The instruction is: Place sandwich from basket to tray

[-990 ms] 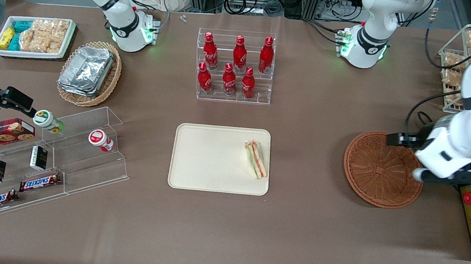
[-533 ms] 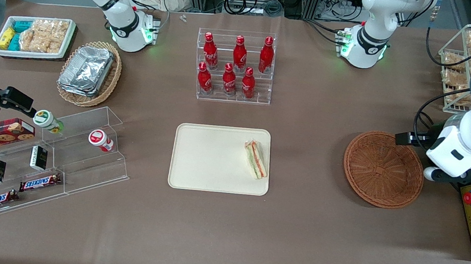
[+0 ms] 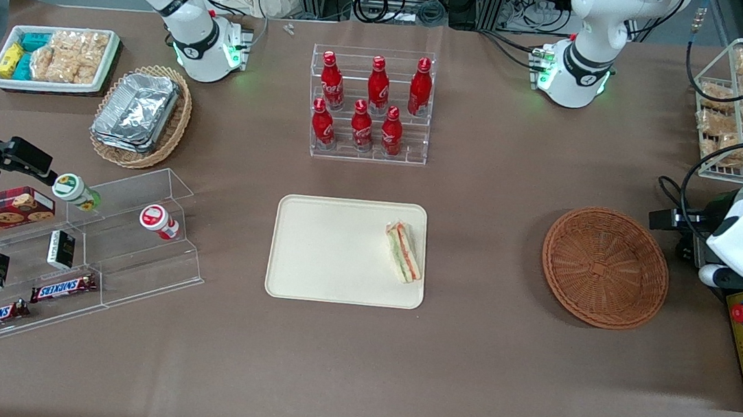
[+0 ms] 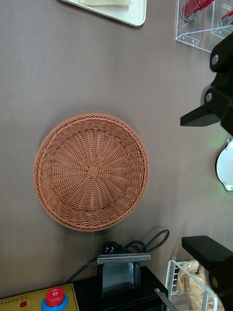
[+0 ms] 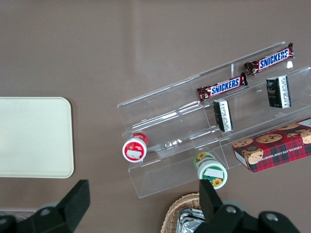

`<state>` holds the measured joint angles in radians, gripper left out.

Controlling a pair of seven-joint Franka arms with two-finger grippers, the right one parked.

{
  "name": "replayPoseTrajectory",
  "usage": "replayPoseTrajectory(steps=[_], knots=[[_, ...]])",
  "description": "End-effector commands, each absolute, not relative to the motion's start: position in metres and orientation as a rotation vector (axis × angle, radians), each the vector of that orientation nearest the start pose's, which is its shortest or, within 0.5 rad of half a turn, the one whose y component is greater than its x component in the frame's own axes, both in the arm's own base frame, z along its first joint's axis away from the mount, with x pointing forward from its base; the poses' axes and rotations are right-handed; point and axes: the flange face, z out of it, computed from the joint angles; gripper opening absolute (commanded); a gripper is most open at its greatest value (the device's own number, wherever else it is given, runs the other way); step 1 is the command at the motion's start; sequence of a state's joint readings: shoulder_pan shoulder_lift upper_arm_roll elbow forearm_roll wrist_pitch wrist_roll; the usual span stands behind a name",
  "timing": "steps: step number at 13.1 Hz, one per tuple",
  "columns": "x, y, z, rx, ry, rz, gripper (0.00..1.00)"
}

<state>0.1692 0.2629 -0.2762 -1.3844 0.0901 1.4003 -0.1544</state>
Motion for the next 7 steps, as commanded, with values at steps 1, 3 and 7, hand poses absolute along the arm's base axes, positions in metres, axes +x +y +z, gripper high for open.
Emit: replayPoseTrajectory(steps=[1,3,7], knots=[[0.597,-0.032,0.556,-3.047,-0.079,0.356,1.00],[0.598,-0.027,0.557,-3.057,-0.101,0.354,1.00],[0.603,-0.022,0.556,-3.064,-0.124,0.341,1.00]])
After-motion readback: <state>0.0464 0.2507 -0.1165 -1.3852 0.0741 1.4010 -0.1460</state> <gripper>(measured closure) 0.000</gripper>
